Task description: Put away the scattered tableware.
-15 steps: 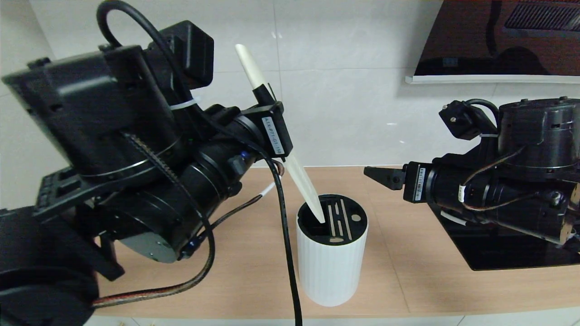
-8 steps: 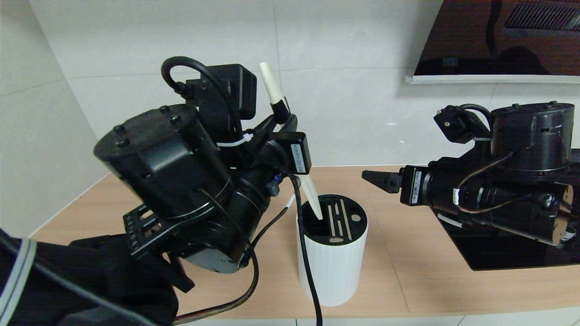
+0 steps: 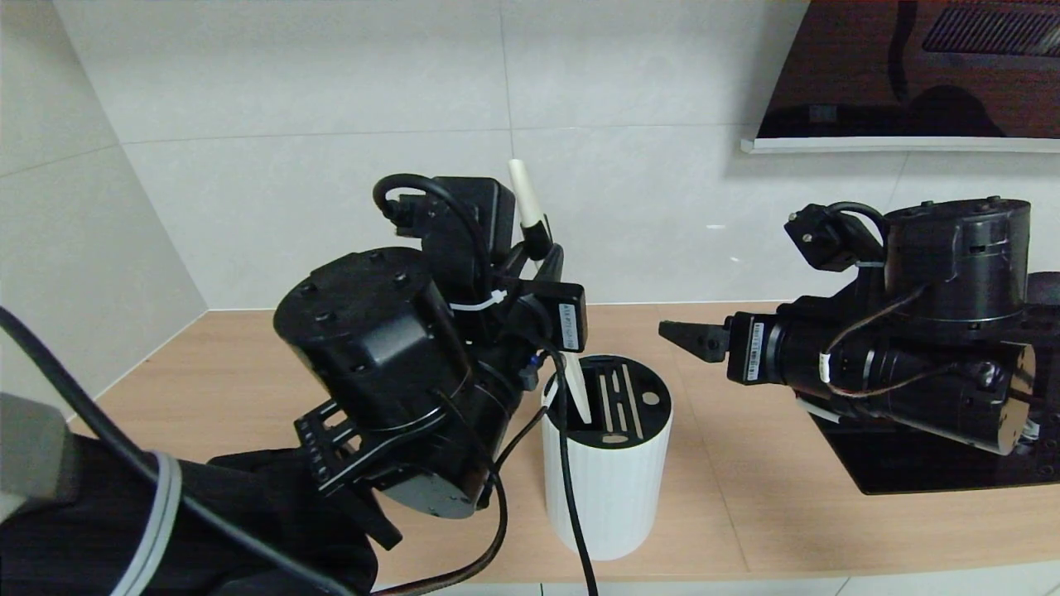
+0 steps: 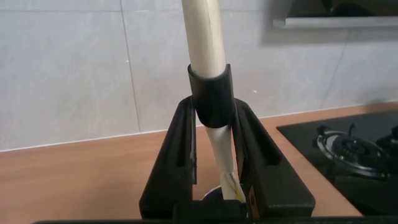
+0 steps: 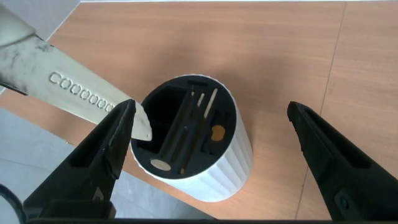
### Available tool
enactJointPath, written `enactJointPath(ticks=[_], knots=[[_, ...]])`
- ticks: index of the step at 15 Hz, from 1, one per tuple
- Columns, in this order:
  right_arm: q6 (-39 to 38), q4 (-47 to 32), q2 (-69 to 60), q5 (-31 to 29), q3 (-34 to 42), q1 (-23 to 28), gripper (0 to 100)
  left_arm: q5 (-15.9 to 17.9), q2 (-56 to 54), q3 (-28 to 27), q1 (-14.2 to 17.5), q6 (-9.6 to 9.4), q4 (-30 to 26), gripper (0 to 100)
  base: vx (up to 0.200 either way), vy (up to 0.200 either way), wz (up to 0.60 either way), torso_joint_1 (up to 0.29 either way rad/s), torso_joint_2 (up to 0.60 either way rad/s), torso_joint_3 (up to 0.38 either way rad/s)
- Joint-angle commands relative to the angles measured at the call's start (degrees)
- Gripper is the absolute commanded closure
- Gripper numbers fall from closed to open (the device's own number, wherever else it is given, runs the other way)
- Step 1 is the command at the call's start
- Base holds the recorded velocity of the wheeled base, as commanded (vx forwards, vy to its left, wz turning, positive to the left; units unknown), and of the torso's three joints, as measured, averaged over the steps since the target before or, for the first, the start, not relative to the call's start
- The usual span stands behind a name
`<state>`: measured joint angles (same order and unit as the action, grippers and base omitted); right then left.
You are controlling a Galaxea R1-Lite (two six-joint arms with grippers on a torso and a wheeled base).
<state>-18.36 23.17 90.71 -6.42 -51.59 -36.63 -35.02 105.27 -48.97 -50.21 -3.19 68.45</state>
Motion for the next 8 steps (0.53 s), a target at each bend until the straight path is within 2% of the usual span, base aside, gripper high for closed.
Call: enactJointPath(ticks=[1, 3, 8], knots=[[0.0, 0.0, 0.4, 0.0, 0.1, -0.3, 0, 0.0, 2.5, -0.1, 0.0, -0.15, 1.3, 100, 0.000, 0.000, 0.00, 0.000, 0.00, 0.000], [0.0, 0.0, 0.6, 0.0, 0.2, -0.4, 0, 0.0, 4.3, -0.1, 0.0, -0.41, 3.7, 100, 0.000, 0.000, 0.00, 0.000, 0.00, 0.000], [0.0, 0.0, 0.6, 0.0, 0.2, -0.4, 0, 0.0, 5.7, -0.1, 0.0, -0.41, 3.9, 100, 0.000, 0.000, 0.00, 0.000, 0.00, 0.000]])
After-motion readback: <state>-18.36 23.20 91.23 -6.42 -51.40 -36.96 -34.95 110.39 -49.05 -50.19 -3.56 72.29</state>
